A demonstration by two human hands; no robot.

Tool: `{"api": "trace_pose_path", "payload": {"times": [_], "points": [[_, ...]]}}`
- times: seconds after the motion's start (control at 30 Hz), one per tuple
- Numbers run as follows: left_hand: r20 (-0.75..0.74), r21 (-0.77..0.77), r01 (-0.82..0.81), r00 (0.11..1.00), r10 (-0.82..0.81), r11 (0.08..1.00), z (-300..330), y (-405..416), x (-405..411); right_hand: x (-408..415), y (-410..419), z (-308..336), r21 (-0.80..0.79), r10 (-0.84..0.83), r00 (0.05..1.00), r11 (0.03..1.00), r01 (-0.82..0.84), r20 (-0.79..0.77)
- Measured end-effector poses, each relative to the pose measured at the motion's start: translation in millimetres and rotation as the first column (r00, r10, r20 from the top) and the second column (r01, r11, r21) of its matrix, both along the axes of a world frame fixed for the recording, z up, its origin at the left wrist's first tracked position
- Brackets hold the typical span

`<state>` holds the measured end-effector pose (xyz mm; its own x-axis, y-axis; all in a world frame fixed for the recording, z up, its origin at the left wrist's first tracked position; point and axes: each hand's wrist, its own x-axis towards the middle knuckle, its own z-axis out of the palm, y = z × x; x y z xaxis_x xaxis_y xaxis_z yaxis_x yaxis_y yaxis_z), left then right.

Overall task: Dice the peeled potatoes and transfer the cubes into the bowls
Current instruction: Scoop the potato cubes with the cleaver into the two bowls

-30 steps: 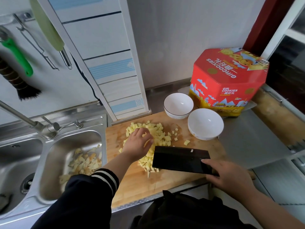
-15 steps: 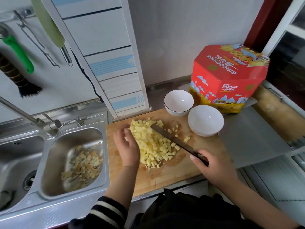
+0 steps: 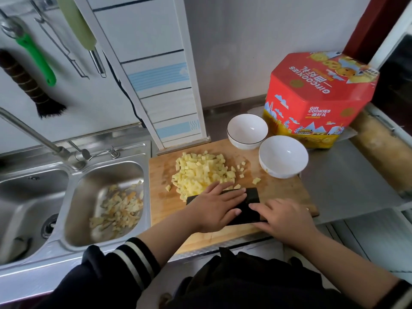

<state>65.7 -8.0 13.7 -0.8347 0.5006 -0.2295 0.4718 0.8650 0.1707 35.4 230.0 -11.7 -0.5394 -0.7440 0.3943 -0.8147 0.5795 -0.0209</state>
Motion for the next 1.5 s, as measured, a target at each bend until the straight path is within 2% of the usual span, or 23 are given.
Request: {"api": "trace_pose_path", "payload": {"times": [0.2, 0.27, 0.3, 0.33, 0.37, 0.43, 0.47, 0.53, 0.63, 0.73, 0.8, 0.87, 1.07, 1.17, 1.27, 1.37, 1.5], "points": [[0.090, -0.029, -0.160, 0.983, 0.162, 0.987, -14.2, -22.5, -6.0, 4.2, 13.6, -3.5, 0.076, 0.035, 0.999, 0.997, -0.033, -0.022], [0.049, 0.076, -0.273, 0.962, 0.270, 0.959, -12.2, -35.1, -2.6, 7.2, 21.0, -6.2, 0.042, -0.029, 0.999, 0.999, 0.028, 0.019], [0.006, 0.196, -0.372, 0.926, 0.378, 0.907, -12.0, -41.9, -0.1, 9.9, 24.0, -4.4, 0.018, -0.077, 0.995, 0.997, 0.076, 0.059], [-0.022, 0.351, -0.483, 0.852, 0.523, 0.802, -11.7, -48.1, 2.6, 12.9, 26.9, -2.5, -0.017, -0.128, 0.987, 0.991, 0.130, 0.101], [-0.010, 0.503, -0.572, 0.746, 0.666, 0.648, -12.6, -53.9, 4.9, 17.2, 27.4, 2.4, -0.055, -0.179, 0.969, 0.980, 0.191, 0.168], [0.081, 0.687, -0.643, 0.532, 0.843, 0.340, -21.3, -61.3, 8.1, 26.9, 23.3, 15.3, -0.141, -0.283, 0.893, 0.927, 0.349, 0.350], [0.108, 0.723, -0.644, 0.463, 0.880, 0.250, -27.7, -63.5, 9.1, 31.2, 18.5, 19.0, -0.177, -0.312, 0.836, 0.887, 0.427, 0.451], [0.149, 0.747, -0.644, 0.405, 0.902, 0.165, -37.9, -62.8, 11.1, 38.8, 3.1, 18.5, -0.241, -0.273, 0.671, 0.787, 0.568, 0.690], [0.120, 0.729, -0.655, 0.407, 0.905, 0.197, -54.1, -55.2, 15.6, 49.7, -23.1, 20.2, -0.281, -0.066, 0.396, 0.600, 0.749, 0.916], [0.075, 0.731, -0.638, 0.426, 0.902, 0.241, -68.0, -46.6, 16.1, 71.4, -40.0, 6.9, -0.184, 0.088, 0.162, 0.499, 0.847, 0.983], [0.063, 0.722, -0.636, 0.454, 0.889, 0.273, -75.4, -43.9, 14.4, 88.2, -44.7, -9.0, -0.101, 0.142, 0.040, 0.451, 0.887, 0.989], [0.029, 0.721, -0.613, 0.492, 0.870, 0.323, -79.4, -43.3, 13.0, 98.7, -46.0, -22.4, -0.046, 0.171, -0.027, 0.409, 0.911, 0.985], [-0.036, 0.718, -0.562, 0.560, 0.828, 0.411, -91.8, -43.1, 6.5, 122.3, -59.6, -44.4, 0.047, 0.198, -0.108, 0.290, 0.956, 0.974], [-0.095, 0.689, -0.541, 0.592, 0.800, 0.482, -95.9, -43.4, 5.0, 129.1, -69.5, -48.0, 0.105, 0.258, -0.149, 0.175, 0.979, 0.955], [-0.117, 0.649, -0.545, 0.618, 0.777, 0.531, -97.0, -40.7, 6.0, 125.5, -77.4, -50.5, 0.122, 0.298, -0.141, 0.081, 0.989, 0.944], [-0.102, 0.632, -0.560, 0.626, 0.773, 0.536, -94.2, -36.8, 5.4, 112.6, -84.6, -50.5, 0.144, 0.294, -0.170, 0.107, 0.984, 0.941], [-0.061, 0.652, -0.557, 0.637, 0.769, 0.514, -88.0, -35.9, 2.7, 87.5, -98.6, -43.7, 0.192, 0.273, -0.252, 0.228, 0.954, 0.928]]}}
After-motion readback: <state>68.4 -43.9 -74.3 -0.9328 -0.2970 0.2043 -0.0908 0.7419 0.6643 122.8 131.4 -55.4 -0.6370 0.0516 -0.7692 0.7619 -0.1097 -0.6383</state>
